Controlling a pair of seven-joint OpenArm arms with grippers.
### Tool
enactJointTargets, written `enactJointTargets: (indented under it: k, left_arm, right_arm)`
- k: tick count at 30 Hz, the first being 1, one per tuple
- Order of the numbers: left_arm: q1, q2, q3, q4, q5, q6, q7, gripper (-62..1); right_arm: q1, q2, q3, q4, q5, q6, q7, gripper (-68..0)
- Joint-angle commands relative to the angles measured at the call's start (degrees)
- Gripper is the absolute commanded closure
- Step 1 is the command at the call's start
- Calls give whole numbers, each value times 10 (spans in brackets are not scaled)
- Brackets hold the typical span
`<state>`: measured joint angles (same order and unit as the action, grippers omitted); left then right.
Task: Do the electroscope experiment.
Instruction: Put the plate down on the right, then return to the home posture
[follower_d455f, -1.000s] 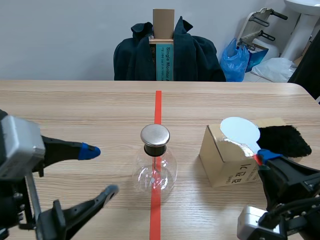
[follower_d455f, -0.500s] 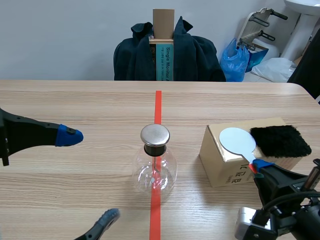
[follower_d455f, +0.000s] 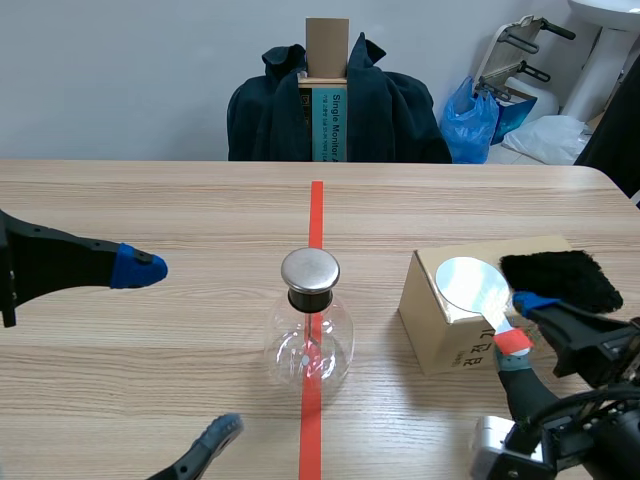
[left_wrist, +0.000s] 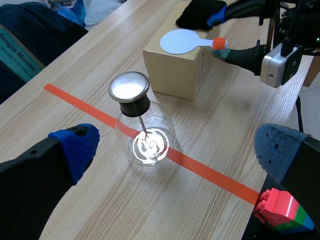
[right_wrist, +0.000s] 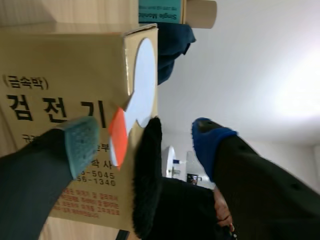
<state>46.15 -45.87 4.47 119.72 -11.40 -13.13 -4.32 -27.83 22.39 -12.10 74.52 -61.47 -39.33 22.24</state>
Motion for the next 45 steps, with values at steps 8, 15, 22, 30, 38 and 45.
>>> enactJointTargets:
  k: [8, 15, 22, 30, 38, 45]
  left_arm:
    - [-2, 4, 3, 3, -3, 2, -5, -623]
    - [-3, 4, 3, 3, -3, 4, -6, -623]
    - [-5, 4, 3, 3, -3, 4, -6, -623]
    - [-5, 4, 3, 3, 1, 4, -6, -623]
    - [-5, 4, 3, 3, 2, 4, -5, -623]
    - [-5, 4, 3, 3, 2, 4, -6, -623]
  right_arm:
    - [-3, 11, 4, 9, 7, -55, -3, -489]
    - [-50, 70, 6, 9, 104, -38, 43, -489]
    - [-96, 186, 7, 9, 354, -13, 196, -487]
    - [-64, 327, 7, 100, 706, 189, 213, -487]
    - [38, 379, 7, 207, 916, 318, 38, -487]
    - [58, 371, 7, 273, 945, 386, -46, -487]
